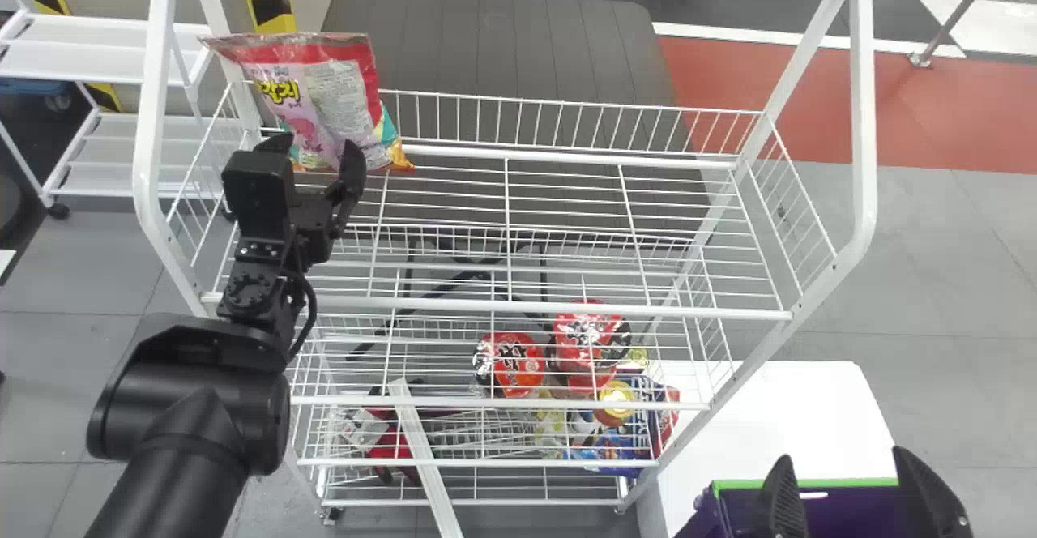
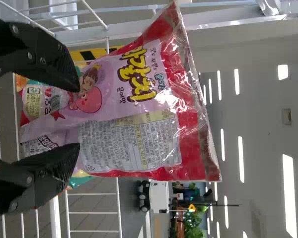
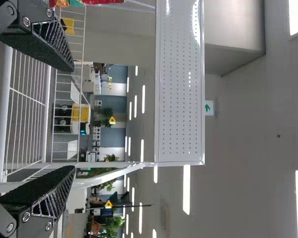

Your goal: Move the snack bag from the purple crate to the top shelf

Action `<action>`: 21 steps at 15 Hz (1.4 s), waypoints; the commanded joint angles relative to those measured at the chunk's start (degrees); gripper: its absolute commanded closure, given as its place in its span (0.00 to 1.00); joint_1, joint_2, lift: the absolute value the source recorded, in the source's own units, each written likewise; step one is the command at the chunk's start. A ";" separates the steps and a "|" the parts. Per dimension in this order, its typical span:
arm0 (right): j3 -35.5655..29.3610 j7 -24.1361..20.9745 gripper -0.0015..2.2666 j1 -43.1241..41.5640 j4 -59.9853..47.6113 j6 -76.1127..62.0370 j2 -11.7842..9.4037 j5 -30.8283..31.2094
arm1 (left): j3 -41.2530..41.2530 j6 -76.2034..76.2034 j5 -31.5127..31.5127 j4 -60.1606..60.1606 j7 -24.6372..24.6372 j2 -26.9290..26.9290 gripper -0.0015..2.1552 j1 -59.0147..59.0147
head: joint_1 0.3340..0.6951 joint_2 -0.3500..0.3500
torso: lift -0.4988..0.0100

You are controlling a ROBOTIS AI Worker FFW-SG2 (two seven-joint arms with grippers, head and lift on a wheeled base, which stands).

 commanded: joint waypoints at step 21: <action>0.18 0.00 0.06 -0.43 1.49 -0.88 0.00 0.00 | 2.20 7.35 -0.08 -16.06 -1.07 -0.15 0.53 8.42 | 1.00 0.36 | 0.98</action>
